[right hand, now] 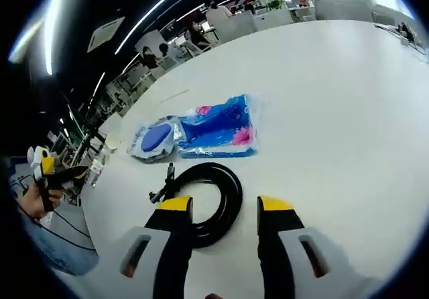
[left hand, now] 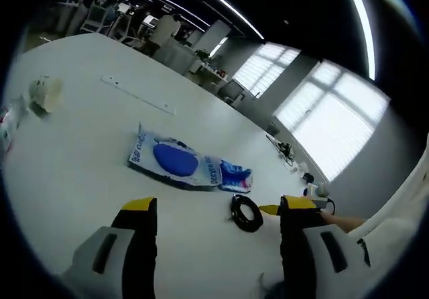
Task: Arrange the tabletop items into an orderly group along one side of the table until the central work area is clear of visible clutter.
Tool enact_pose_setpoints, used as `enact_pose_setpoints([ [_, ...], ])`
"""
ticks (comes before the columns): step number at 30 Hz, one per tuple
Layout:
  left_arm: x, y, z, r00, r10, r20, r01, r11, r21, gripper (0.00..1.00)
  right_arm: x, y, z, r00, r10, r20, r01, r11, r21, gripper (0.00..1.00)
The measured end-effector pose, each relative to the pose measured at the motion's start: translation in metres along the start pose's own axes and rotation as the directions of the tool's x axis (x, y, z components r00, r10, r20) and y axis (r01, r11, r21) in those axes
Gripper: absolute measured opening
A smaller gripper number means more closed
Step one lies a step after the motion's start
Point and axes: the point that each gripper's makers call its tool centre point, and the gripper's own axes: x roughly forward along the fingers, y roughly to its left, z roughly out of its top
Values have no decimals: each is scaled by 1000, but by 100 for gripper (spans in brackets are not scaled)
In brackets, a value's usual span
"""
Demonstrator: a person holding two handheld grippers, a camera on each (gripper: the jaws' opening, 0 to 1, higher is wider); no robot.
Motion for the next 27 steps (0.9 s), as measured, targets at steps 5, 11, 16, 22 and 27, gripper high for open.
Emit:
enact_pose_setpoints([
  [5,-1,6,-5,999,27,-24,-26,999,27,81,-1,6,-6,1000,29,-12,-29,999,-30,48],
  [11,-4,15,-7,997,64,-39,-62,997,54,82,-9,15,-20,999,25,-43,-29,995,-95,52],
  [16,-4,22,-12,995,82,-65,-77,994,75,83,-14,22,-26,998,33,-48,-38,993,-109,55],
  [22,-5,32,-15,989,116,-88,-107,989,107,85,-20,23,-29,999,24,-45,-29,994,-102,56],
  [27,-9,45,-15,983,149,-104,-135,982,133,86,-26,23,-38,999,6,-50,-10,996,-84,55],
])
